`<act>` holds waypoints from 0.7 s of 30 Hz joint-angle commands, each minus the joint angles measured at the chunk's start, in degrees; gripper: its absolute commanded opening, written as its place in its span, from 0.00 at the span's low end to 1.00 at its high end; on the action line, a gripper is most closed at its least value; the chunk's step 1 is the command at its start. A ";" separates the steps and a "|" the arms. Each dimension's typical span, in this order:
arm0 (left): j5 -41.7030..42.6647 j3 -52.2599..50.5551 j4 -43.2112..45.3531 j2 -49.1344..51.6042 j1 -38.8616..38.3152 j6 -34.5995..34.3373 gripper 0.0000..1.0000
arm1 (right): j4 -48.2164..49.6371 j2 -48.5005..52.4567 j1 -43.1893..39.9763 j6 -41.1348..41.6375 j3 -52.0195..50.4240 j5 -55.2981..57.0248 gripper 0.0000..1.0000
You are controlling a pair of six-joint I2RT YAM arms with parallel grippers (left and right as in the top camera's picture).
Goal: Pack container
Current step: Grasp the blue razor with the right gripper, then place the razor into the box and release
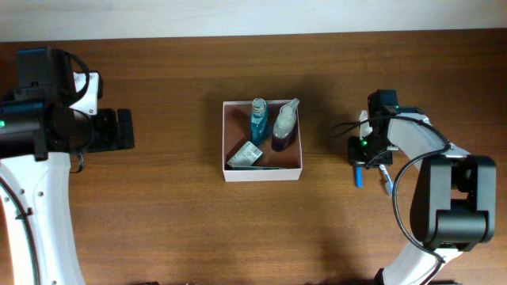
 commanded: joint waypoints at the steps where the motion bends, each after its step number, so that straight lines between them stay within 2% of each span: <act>1: 0.46 0.79 0.13 -0.33 0.15 -0.57 1.00 | -2.12 1.14 -0.07 0.50 0.48 -0.79 0.04; 7: 0.46 0.79 0.11 -0.33 0.15 -0.57 1.00 | -8.26 -4.52 0.35 3.28 5.75 -0.76 0.04; 12: 0.46 0.79 0.13 -0.33 0.15 -0.57 1.00 | -15.39 -13.53 5.14 3.21 12.68 -1.33 0.04; 19: 0.46 0.79 0.13 -0.33 0.15 -0.57 1.00 | -20.87 -23.98 22.62 -3.39 18.58 -2.14 0.04; 21: 0.46 0.79 0.13 -0.33 0.15 -0.57 1.00 | -20.85 -24.55 28.81 -8.00 18.58 -2.10 0.04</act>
